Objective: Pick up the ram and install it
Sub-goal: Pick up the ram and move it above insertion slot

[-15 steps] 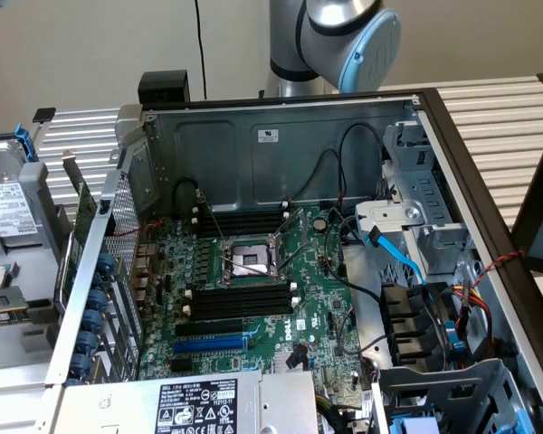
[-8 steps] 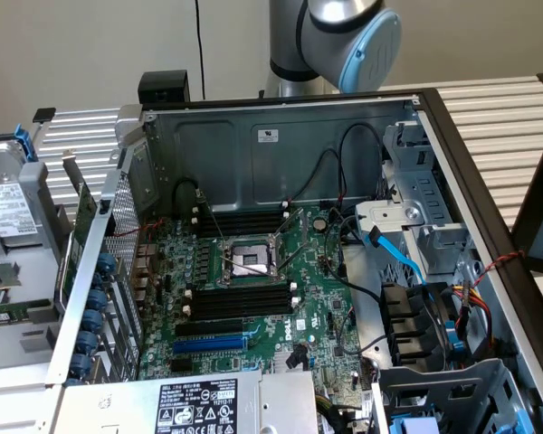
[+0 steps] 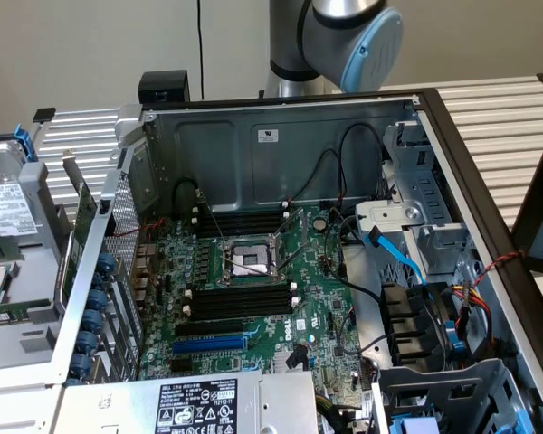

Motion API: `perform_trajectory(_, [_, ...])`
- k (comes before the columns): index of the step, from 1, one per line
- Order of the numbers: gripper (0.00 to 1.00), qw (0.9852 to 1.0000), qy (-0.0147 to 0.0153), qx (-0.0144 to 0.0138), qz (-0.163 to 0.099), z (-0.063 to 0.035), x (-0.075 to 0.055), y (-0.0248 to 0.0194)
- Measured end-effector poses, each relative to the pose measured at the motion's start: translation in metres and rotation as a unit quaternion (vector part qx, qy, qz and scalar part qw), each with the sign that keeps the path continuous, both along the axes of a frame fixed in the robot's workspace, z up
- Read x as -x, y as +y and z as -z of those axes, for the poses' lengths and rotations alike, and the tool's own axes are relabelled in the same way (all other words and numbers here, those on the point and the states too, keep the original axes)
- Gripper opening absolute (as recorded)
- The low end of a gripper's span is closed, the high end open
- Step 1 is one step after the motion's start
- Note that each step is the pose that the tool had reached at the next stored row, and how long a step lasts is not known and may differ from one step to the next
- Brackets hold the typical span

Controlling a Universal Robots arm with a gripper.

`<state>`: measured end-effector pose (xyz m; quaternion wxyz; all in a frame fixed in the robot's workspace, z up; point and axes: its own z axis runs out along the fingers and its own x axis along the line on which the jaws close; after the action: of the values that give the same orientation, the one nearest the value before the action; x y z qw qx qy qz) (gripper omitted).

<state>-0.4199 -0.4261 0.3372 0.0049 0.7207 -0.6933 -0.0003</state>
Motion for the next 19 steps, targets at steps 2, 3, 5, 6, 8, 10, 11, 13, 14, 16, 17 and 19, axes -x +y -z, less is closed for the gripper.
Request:
perform_trajectory(2, [0.13, 1.0, 0.0001, -0.0003, 0.0, -0.0092, -0.007, -0.0019])
perform_trajectory(3, [0.13, 1.0, 0.0002, -0.0005, 0.0, -0.0138, -0.011, -0.0029])
perform_trajectory(5, [0.13, 1.0, 0.0002, -0.0009, 0.0, -0.0227, -0.018, -0.0048])
perform_trajectory(6, [0.13, 1.0, 0.0004, -0.0011, 0.0, -0.0273, -0.021, -0.0058])
perform_trajectory(8, [0.13, 1.0, 0.0005, -0.0014, 0.0, -0.0364, -0.029, -0.0079])
perform_trajectory(10, [0.13, 1.0, 0.0006, -0.0018, 0.0, -0.0455, -0.036, -0.0099])
perform_trajectory(11, [0.13, 1.0, 0.0006, -0.002, 0.0, -0.05, -0.04, -0.0109])
perform_trajectory(13, [0.13, 1.0, 0.0008, -0.0023, 0.0, -0.059, -0.047, -0.013])
perform_trajectory(14, [0.13, 1.0, 0.0009, -0.0025, 0.0, -0.0639, -0.051, -0.014])
perform_trajectory(16, [0.13, 1.0, 0.0011, -0.0029, 0.0, -0.0726, -0.058, -0.0154])
perform_trajectory(17, [0.13, 1.0, 0.0012, -0.0035, 0.0, -0.0773, -0.062, -0.0157])
perform_trajectory(19, [0.13, 1.0, 0.0014, -0.0051, 0.0, -0.0862, -0.069, -0.0163])
